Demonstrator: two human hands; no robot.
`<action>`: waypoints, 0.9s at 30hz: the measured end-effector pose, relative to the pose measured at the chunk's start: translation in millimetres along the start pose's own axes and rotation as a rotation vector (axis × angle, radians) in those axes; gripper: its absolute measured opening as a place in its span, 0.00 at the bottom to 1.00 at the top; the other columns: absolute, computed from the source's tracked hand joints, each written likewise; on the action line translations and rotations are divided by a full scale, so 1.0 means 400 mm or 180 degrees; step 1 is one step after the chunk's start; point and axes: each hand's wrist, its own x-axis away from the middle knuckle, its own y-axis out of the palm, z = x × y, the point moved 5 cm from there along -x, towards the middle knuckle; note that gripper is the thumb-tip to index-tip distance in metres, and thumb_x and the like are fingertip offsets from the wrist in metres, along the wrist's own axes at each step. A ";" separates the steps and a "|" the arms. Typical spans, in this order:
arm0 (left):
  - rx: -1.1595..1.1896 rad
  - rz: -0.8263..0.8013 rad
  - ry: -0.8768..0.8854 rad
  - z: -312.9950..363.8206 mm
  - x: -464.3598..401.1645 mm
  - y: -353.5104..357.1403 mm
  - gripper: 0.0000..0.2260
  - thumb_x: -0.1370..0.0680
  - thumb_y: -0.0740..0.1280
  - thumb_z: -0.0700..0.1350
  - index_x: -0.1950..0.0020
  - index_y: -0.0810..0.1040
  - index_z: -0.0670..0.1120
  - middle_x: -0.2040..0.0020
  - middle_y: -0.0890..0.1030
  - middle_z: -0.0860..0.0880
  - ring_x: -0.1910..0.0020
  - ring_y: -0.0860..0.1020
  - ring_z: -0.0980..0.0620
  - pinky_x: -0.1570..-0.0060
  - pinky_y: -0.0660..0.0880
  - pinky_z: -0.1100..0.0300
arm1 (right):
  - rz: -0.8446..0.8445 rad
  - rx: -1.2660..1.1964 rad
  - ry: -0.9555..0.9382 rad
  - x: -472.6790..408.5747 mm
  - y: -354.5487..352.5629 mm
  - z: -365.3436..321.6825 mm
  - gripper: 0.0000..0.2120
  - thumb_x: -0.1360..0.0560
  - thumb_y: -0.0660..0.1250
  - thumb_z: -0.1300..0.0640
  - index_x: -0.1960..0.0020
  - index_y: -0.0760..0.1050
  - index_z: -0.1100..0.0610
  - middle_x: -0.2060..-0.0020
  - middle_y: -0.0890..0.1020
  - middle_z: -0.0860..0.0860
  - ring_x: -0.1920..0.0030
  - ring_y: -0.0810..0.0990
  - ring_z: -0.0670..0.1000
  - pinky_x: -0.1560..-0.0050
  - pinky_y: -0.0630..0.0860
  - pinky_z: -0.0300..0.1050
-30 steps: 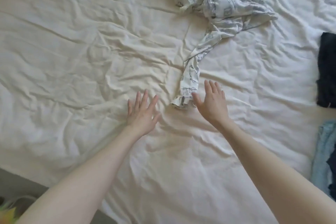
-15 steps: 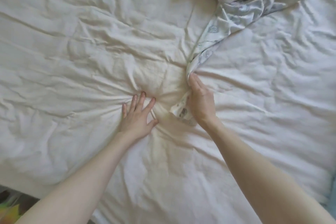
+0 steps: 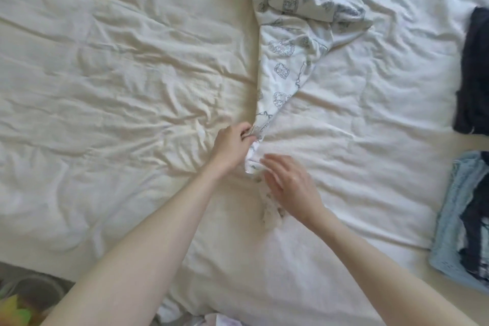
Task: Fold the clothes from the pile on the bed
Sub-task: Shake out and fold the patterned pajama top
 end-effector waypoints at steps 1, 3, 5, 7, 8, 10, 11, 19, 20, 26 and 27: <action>-0.0092 -0.0047 0.0026 -0.008 0.029 -0.005 0.20 0.25 0.67 0.40 0.71 0.59 0.49 0.74 0.62 0.52 0.68 0.64 0.48 0.67 0.55 0.55 | 0.0067 0.0021 0.0284 -0.009 -0.011 0.026 0.12 0.26 0.69 0.64 0.44 0.79 0.66 0.46 0.81 0.60 0.47 0.81 0.59 0.49 0.79 0.56; -0.0463 -0.0364 0.0099 -0.028 0.099 -0.005 0.20 0.26 0.64 0.37 0.72 0.58 0.50 0.74 0.65 0.51 0.67 0.67 0.45 0.66 0.58 0.54 | 0.0326 0.0125 0.0755 -0.044 -0.037 0.064 0.17 0.23 0.66 0.58 0.38 0.74 0.66 0.41 0.77 0.61 0.40 0.76 0.60 0.40 0.73 0.57; -0.0852 -0.0863 0.0159 -0.065 0.173 0.005 0.21 0.27 0.63 0.35 0.73 0.58 0.49 0.72 0.70 0.43 0.65 0.70 0.43 0.66 0.58 0.56 | 0.0633 0.0289 0.1028 -0.100 -0.057 0.078 0.25 0.23 0.66 0.51 0.32 0.68 0.65 0.35 0.72 0.61 0.34 0.71 0.60 0.35 0.67 0.54; -0.1130 -0.1394 0.0133 -0.099 0.242 0.014 0.20 0.27 0.64 0.36 0.73 0.57 0.47 0.72 0.69 0.41 0.66 0.68 0.42 0.67 0.57 0.56 | 0.0426 0.0209 0.1318 -0.171 -0.040 0.081 0.36 0.25 0.65 0.43 0.25 0.58 0.61 0.27 0.63 0.59 0.27 0.61 0.58 0.31 0.61 0.54; -0.1303 -0.1638 0.0100 -0.115 0.271 0.018 0.20 0.27 0.65 0.37 0.73 0.57 0.46 0.73 0.65 0.44 0.66 0.66 0.43 0.67 0.57 0.56 | 0.0211 0.0015 0.1541 -0.201 -0.017 0.084 0.41 0.26 0.66 0.41 0.24 0.52 0.60 0.25 0.58 0.58 0.26 0.57 0.57 0.29 0.59 0.54; -0.1571 -0.1907 -0.0024 -0.140 0.305 0.014 0.20 0.27 0.67 0.42 0.72 0.59 0.44 0.74 0.63 0.47 0.66 0.65 0.45 0.68 0.57 0.56 | -0.0047 -0.0515 0.2060 -0.239 0.033 0.102 0.40 0.25 0.68 0.47 0.24 0.51 0.61 0.27 0.61 0.58 0.27 0.59 0.57 0.29 0.60 0.51; -0.1635 -0.1925 -0.0143 -0.147 0.311 0.006 0.20 0.27 0.68 0.45 0.72 0.61 0.44 0.73 0.65 0.48 0.66 0.66 0.46 0.69 0.58 0.56 | -0.0017 -0.0747 0.2313 -0.247 0.049 0.111 0.31 0.24 0.67 0.54 0.26 0.59 0.62 0.32 0.68 0.59 0.31 0.66 0.58 0.33 0.65 0.48; -0.1177 0.0320 0.0094 -0.081 0.226 -0.159 0.26 0.23 0.65 0.44 0.26 0.62 0.47 0.29 0.66 0.43 0.31 0.66 0.42 0.35 0.65 0.50 | -0.0156 -0.0996 0.1458 -0.088 0.100 -0.044 0.07 0.28 0.65 0.70 0.62 0.79 0.68 0.65 0.80 0.60 0.63 0.76 0.57 0.59 0.72 0.48; -0.1492 0.0458 0.0398 -0.053 0.207 -0.161 0.30 0.23 0.65 0.40 0.24 0.58 0.47 0.25 0.60 0.42 0.28 0.60 0.41 0.33 0.62 0.48 | -0.0201 -0.1077 0.1372 -0.046 0.102 -0.063 0.05 0.28 0.66 0.70 0.61 0.80 0.68 0.63 0.81 0.59 0.62 0.77 0.56 0.57 0.73 0.46; -0.3207 -0.0243 0.1268 0.055 0.068 -0.069 0.29 0.24 0.61 0.37 0.26 0.60 0.56 0.22 0.47 0.46 0.25 0.37 0.42 0.30 0.34 0.42 | -0.0963 -0.1157 0.0931 0.106 0.087 -0.103 0.07 0.24 0.66 0.64 0.50 0.82 0.63 0.55 0.81 0.55 0.56 0.79 0.53 0.53 0.74 0.40; -0.3315 -0.0422 0.1164 0.051 0.055 -0.057 0.22 0.23 0.62 0.40 0.30 0.67 0.53 0.23 0.55 0.46 0.24 0.41 0.43 0.30 0.33 0.42 | -0.0992 -0.1118 0.0968 0.106 0.071 -0.089 0.07 0.24 0.66 0.63 0.49 0.82 0.62 0.54 0.81 0.55 0.56 0.79 0.53 0.54 0.71 0.34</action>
